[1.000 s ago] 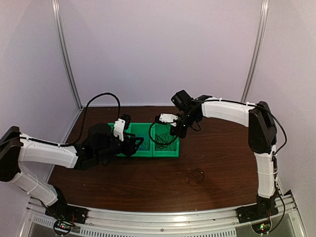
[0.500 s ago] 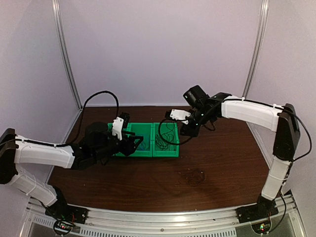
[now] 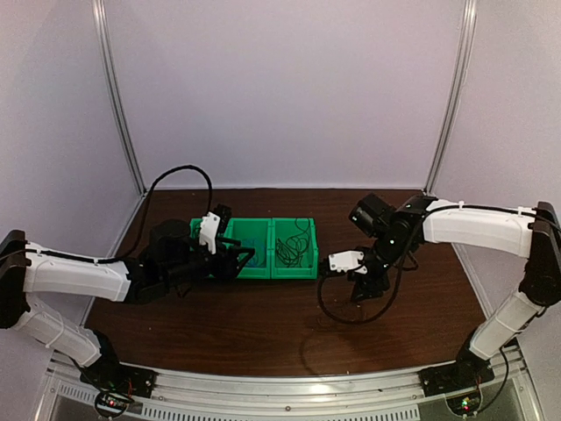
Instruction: Untangle the cables
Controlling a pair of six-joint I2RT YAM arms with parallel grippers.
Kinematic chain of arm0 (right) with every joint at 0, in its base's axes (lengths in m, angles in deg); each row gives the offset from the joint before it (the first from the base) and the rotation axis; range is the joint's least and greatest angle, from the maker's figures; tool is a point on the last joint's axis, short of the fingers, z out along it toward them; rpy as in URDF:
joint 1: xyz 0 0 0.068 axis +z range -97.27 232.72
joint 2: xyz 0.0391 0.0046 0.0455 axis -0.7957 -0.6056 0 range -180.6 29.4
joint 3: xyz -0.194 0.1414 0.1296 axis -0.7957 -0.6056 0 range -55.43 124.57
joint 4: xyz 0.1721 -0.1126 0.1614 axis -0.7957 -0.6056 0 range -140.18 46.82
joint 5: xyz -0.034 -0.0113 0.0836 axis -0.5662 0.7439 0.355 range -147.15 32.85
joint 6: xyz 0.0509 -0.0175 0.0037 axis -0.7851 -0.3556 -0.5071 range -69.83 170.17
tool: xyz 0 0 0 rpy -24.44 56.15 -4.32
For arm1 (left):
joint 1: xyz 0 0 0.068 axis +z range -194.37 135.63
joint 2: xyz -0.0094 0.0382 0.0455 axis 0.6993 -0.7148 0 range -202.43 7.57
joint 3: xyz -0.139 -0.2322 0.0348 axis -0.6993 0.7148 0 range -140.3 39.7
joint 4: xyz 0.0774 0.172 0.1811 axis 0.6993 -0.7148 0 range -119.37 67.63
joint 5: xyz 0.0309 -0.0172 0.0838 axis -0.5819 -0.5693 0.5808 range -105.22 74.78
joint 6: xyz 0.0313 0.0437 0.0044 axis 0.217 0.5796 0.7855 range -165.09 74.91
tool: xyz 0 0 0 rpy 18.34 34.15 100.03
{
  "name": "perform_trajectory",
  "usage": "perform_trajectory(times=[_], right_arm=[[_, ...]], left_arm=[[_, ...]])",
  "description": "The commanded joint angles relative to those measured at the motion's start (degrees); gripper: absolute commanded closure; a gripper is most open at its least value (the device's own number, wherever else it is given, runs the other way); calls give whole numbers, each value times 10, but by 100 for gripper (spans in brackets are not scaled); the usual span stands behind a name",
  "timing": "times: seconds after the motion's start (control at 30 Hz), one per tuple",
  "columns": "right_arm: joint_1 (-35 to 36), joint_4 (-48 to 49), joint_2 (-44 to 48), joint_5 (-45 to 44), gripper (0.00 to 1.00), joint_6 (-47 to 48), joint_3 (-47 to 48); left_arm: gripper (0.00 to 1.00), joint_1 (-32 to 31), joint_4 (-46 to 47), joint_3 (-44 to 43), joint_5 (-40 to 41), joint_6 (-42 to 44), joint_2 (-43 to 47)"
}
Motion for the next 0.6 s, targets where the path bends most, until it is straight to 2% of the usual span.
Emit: perform_trajectory(times=[0.0, 0.2, 0.33, 0.5, 0.57], right_arm=[[25, 9, -14, 1, 39, 22, -12], [48, 20, -52, -2, 40, 27, -11], [56, 14, -79, -6, 48, 30, -3], [59, 3, -85, -8, 75, 29, 12], [59, -3, -81, -13, 91, 24, 21]], left_arm=[[49, -2, 24, 4, -8, -6, -1], [49, -2, 23, 10, -8, -9, 2], [49, -2, 23, 11, -6, -11, 5], [49, -2, 31, 13, -8, -18, 1], [49, -4, 44, 12, -29, -26, -11]])
